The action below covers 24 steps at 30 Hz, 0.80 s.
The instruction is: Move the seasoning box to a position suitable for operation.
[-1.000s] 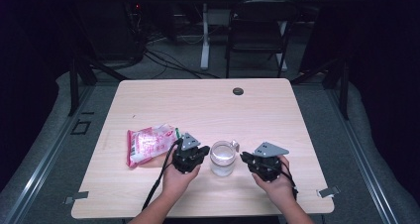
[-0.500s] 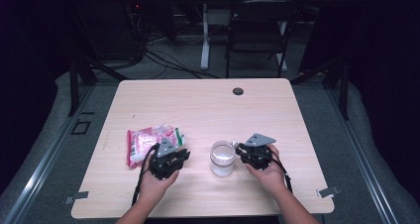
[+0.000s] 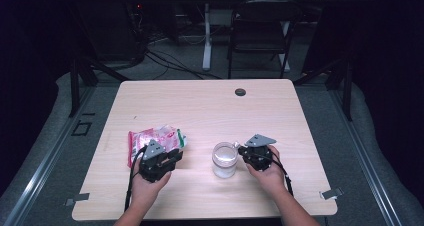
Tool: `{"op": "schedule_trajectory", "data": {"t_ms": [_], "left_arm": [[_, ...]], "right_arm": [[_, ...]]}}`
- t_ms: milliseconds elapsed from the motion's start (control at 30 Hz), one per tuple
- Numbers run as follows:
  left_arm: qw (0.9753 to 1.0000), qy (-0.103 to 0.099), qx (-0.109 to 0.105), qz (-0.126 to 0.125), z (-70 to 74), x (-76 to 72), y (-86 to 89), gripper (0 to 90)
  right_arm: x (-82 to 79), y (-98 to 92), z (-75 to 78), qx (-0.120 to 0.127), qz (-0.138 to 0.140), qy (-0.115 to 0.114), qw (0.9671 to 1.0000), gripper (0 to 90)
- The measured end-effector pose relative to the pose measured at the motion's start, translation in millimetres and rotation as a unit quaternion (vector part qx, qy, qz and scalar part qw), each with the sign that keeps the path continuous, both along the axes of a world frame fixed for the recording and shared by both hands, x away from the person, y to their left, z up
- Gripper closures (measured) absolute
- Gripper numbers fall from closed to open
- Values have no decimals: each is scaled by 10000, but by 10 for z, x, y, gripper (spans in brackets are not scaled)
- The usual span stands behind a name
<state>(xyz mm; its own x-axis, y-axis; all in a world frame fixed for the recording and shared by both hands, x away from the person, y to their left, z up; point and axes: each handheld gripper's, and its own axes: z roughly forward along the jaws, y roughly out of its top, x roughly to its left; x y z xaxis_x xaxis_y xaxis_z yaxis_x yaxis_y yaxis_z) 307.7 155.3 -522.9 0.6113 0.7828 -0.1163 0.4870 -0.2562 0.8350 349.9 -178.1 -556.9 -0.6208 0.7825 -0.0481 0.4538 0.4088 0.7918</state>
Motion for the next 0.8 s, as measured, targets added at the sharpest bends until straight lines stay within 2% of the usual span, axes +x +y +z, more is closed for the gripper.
{"op": "schedule_trajectory", "data": {"t_ms": [100, 233, 267, 467, 533, 800], "left_arm": [[9999, -17, 89, -70, -28, -11, -45, 764], [9997, 14, 166, -164, -62, -36, -110, 763], [9996, 42, 213, -191, -63, -40, -119, 762], [9994, 1, 208, -265, -78, -72, -192, 757], [9993, -7, 229, -311, -76, -77, -208, 752], [9989, -41, 235, -414, -74, -102, -254, 741]], "right_arm": [[-64, 2, 12, -101, -104, -15, 9999, 863], [-126, -21, 17, -97, -186, 26, 9998, 859], [-170, -42, 20, -32, -243, 77, 9997, 856], [-275, -72, 40, -128, -360, 108, 9992, 854], [-372, -90, 39, -162, -455, 95, 9988, 848], [-605, -146, 54, -170, -492, 170, 9985, 825]]}}
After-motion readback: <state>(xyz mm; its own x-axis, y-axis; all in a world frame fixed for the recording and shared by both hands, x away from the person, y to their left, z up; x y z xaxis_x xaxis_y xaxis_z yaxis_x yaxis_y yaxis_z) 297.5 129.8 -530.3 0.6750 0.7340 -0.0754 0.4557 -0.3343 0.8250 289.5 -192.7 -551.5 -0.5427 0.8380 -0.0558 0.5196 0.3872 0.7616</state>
